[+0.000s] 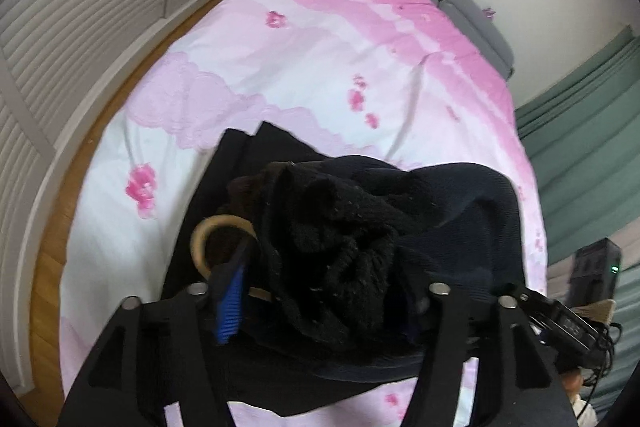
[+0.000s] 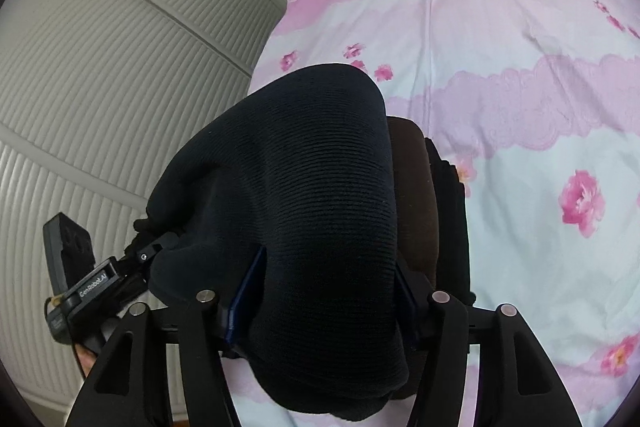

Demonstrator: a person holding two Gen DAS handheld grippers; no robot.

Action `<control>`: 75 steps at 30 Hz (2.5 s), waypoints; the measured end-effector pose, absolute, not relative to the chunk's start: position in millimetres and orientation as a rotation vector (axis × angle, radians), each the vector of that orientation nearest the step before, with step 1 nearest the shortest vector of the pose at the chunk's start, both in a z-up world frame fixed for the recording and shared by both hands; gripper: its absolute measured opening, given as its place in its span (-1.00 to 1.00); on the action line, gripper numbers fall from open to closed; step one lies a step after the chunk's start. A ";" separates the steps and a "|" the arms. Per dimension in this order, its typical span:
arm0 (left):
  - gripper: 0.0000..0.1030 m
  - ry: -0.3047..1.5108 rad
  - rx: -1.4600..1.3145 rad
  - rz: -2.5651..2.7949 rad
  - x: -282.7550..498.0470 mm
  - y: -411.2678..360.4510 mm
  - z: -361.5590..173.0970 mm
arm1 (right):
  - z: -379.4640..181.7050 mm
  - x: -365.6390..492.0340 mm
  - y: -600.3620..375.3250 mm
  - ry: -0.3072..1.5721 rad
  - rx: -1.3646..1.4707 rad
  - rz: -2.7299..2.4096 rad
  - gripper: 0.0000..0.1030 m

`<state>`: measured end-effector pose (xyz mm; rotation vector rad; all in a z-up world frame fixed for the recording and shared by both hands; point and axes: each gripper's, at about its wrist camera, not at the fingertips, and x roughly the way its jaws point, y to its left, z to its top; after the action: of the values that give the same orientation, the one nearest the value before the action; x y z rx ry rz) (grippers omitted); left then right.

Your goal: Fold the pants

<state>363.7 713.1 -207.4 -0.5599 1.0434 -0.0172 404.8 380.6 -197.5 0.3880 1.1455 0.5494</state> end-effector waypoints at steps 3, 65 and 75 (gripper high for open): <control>0.44 1.061 -0.554 0.000 365.1 719.3 -220.2 | -202.1 404.4 389.1 1.132 0.319 0.542 0.40; 1.00 0.524 0.019 -0.034 -10.6 215.0 51.7 | 40.3 -7.8 -34.8 0.597 0.062 0.176 0.88; 1.00 0.513 0.049 -0.071 -31.4 186.3 56.0 | 47.1 -35.7 -64.6 0.578 0.078 0.155 0.88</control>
<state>-31.4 186.3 56.0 0.0493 0.5128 -0.0714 -35.7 -64.6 47.1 0.0780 0.5782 0.1551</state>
